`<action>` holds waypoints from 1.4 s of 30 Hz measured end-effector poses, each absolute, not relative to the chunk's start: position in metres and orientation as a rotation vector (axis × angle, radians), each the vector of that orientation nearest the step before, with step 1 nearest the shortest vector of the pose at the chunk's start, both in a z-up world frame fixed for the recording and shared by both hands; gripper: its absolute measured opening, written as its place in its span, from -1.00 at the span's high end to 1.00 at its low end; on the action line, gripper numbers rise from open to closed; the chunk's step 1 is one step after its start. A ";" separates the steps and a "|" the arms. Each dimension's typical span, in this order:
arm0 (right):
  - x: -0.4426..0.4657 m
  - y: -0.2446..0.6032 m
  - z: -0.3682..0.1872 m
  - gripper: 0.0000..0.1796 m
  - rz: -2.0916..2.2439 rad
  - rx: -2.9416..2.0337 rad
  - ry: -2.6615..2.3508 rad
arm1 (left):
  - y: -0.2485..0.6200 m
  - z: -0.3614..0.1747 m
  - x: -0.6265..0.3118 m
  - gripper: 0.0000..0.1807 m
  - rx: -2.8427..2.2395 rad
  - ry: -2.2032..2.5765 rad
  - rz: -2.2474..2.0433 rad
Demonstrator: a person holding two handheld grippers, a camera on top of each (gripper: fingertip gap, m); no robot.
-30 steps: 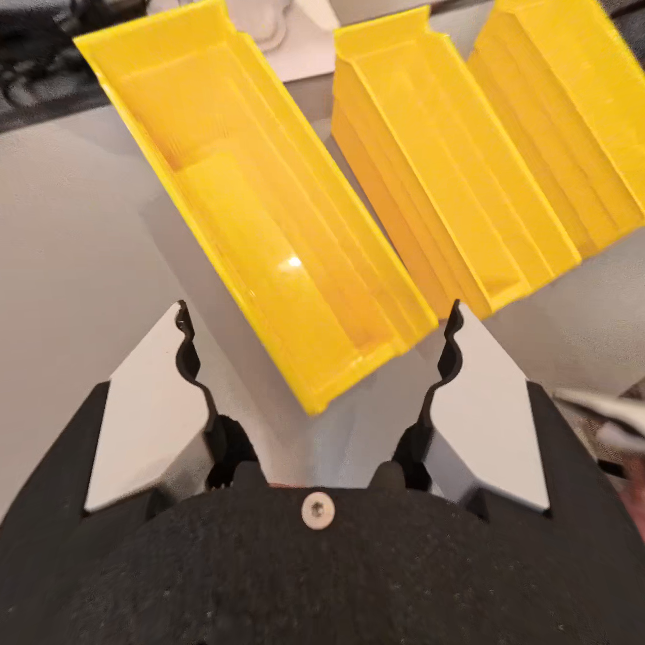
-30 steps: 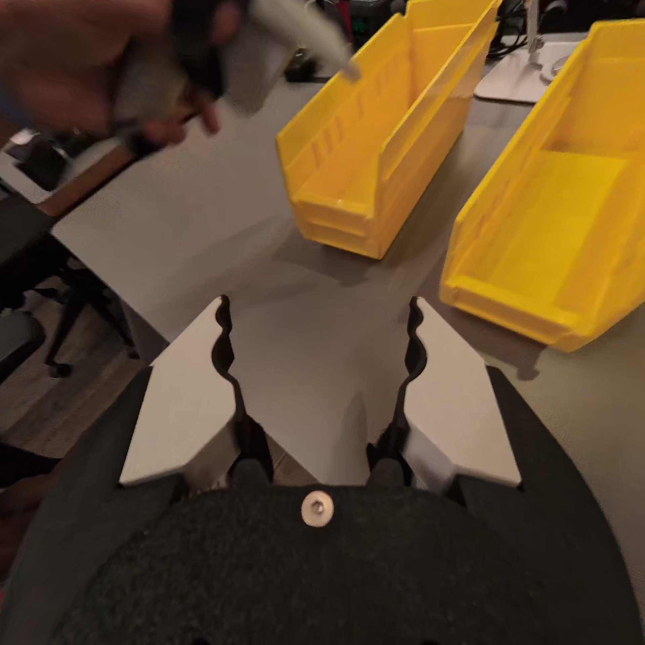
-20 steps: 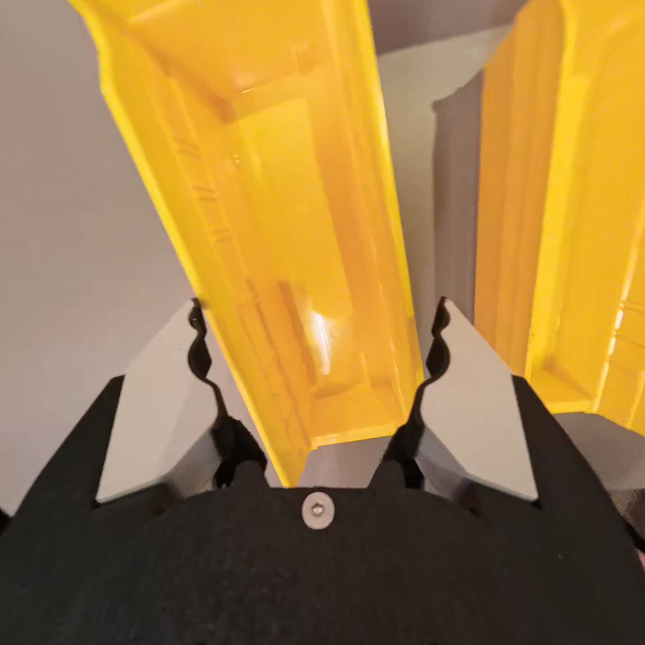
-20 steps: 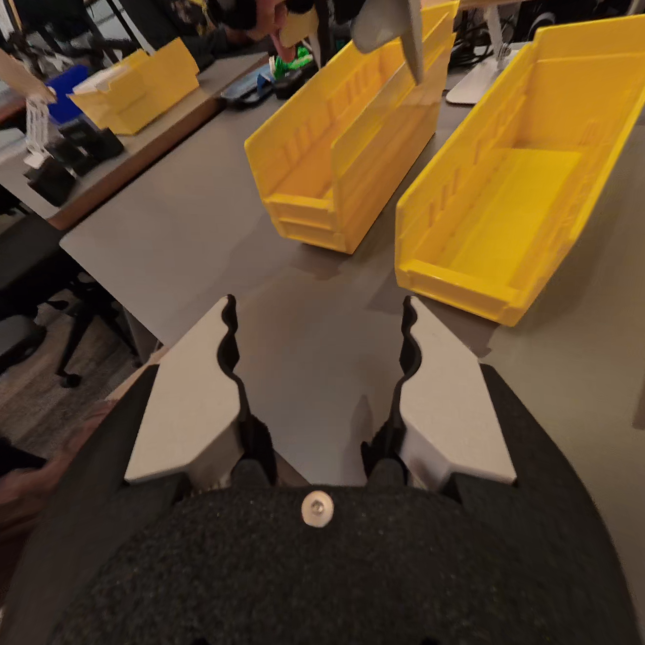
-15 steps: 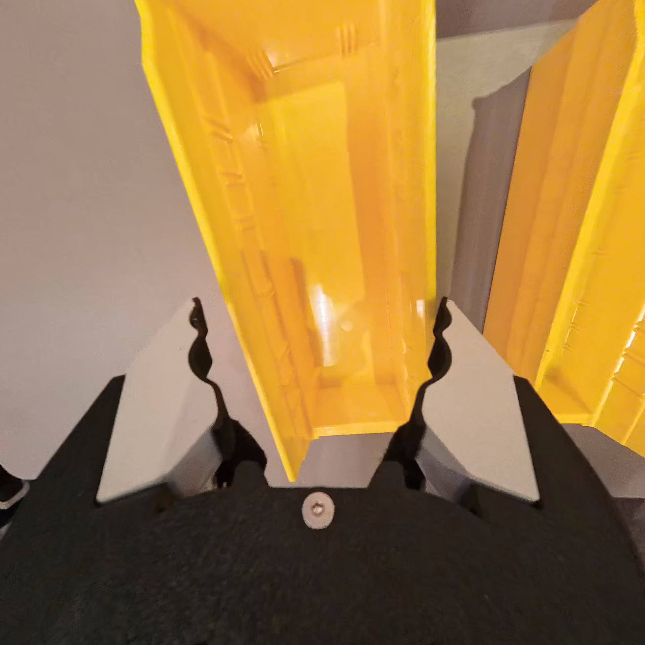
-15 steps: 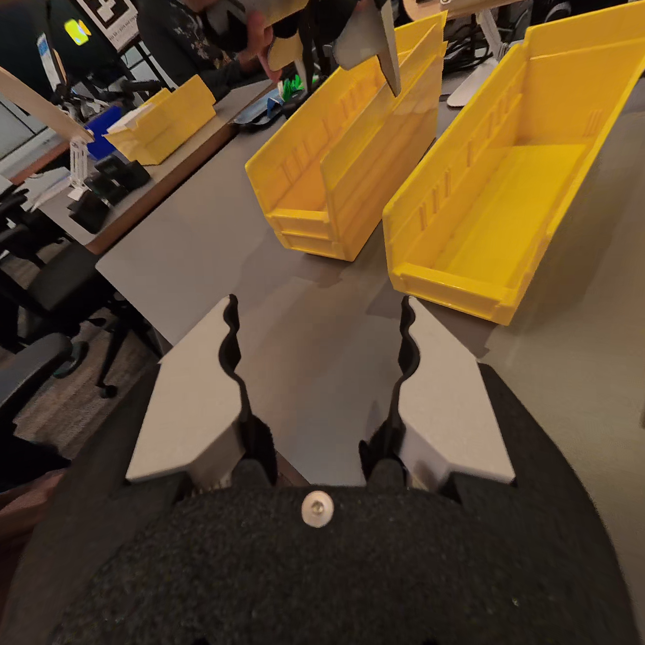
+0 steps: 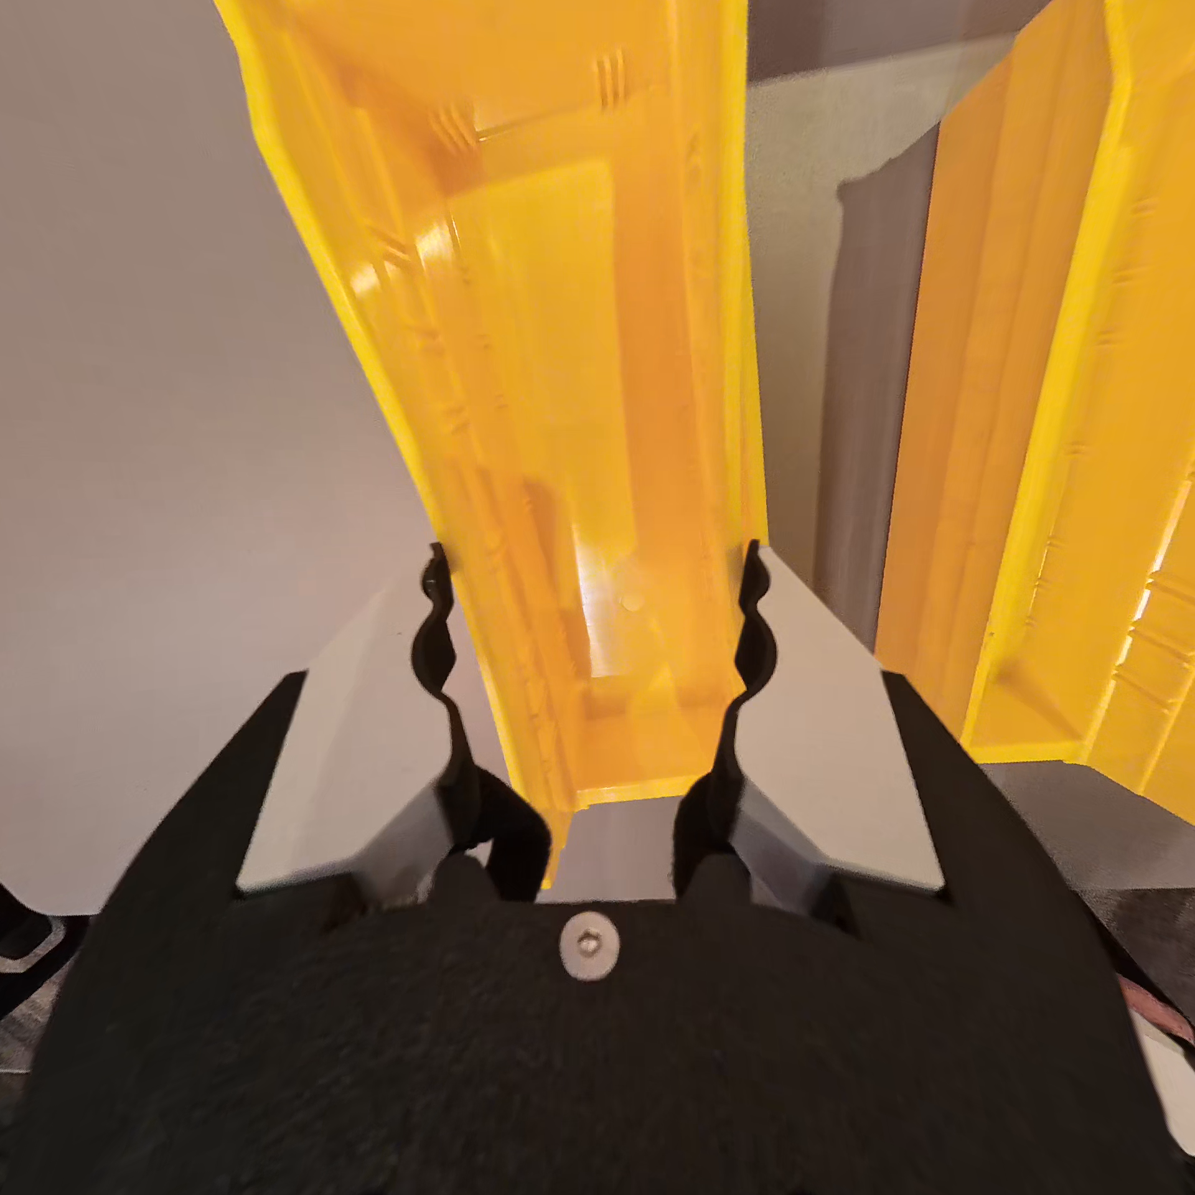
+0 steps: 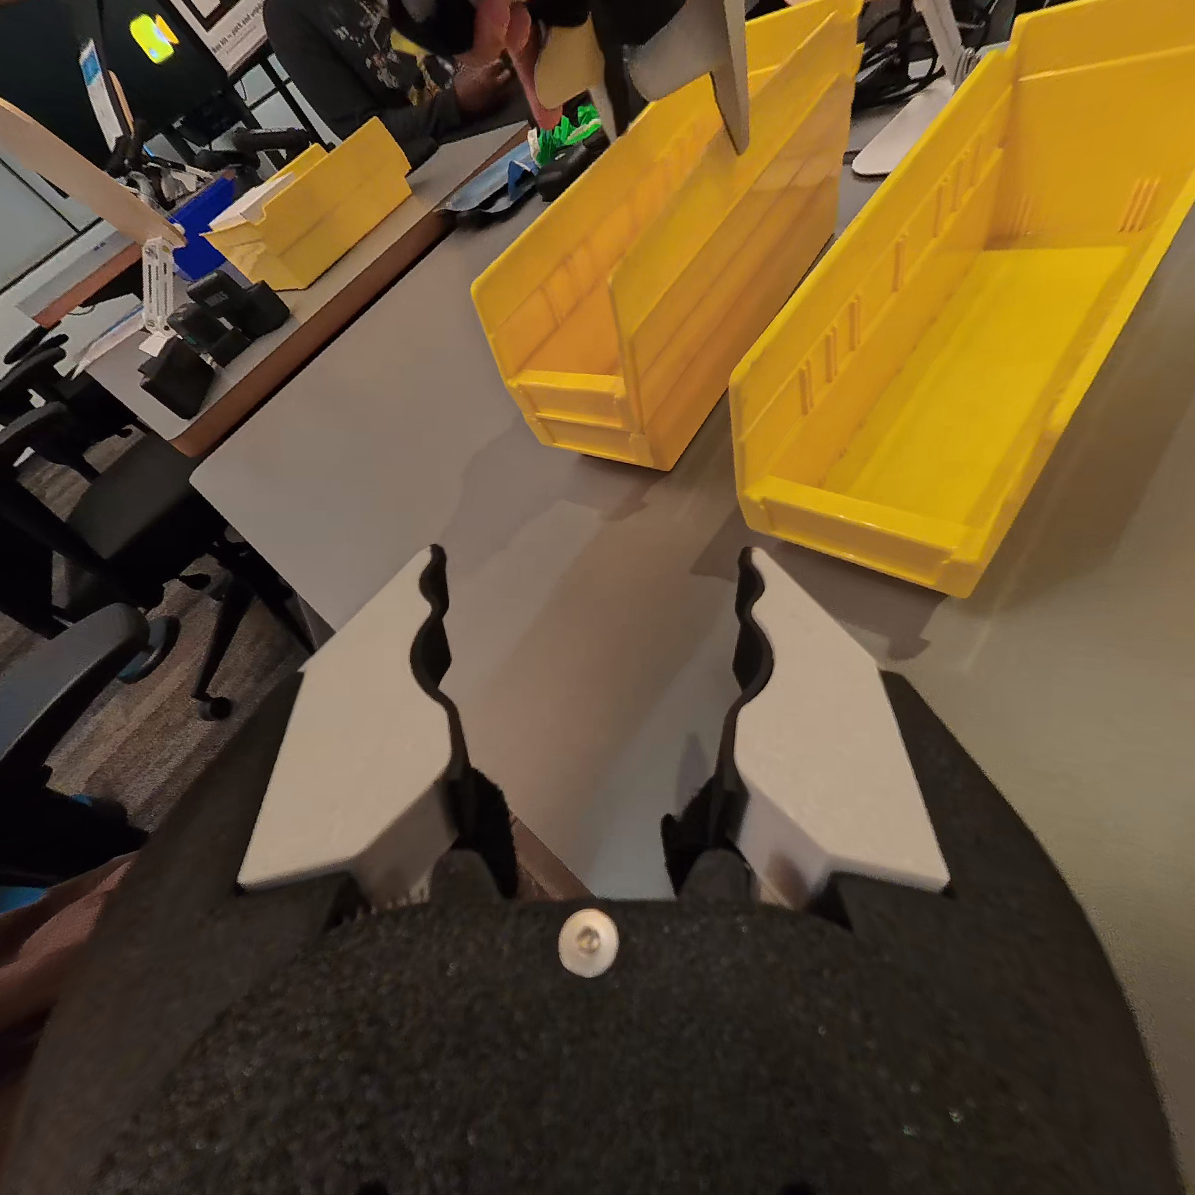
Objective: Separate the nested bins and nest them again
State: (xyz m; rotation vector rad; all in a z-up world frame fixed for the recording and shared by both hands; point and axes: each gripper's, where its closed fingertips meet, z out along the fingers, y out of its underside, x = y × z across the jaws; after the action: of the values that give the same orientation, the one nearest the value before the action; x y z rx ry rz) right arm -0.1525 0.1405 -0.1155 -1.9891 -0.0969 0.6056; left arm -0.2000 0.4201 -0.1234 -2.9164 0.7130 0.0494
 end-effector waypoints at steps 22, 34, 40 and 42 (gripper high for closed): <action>-0.135 0.128 -0.116 0.02 0.606 -1.991 -0.017 | 0.387 -0.102 -0.192 0.08 -2.981 0.873 0.104; -0.138 0.130 -0.119 0.02 0.620 -2.005 -0.029 | 0.386 -0.106 -0.193 0.07 -2.998 0.882 0.111; -0.137 0.131 -0.119 0.03 0.626 -2.003 -0.024 | 0.387 -0.103 -0.193 0.07 -2.995 0.887 0.124; -0.138 0.130 -0.119 0.03 0.629 -2.004 -0.025 | 0.387 -0.099 -0.193 0.07 -2.994 0.891 0.123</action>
State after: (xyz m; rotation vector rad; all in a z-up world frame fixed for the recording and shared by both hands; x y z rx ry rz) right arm -0.1376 0.1305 -0.1189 -2.0036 -0.0251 0.6291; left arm -0.1933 0.3869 -0.0993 -2.9940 0.8909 0.1228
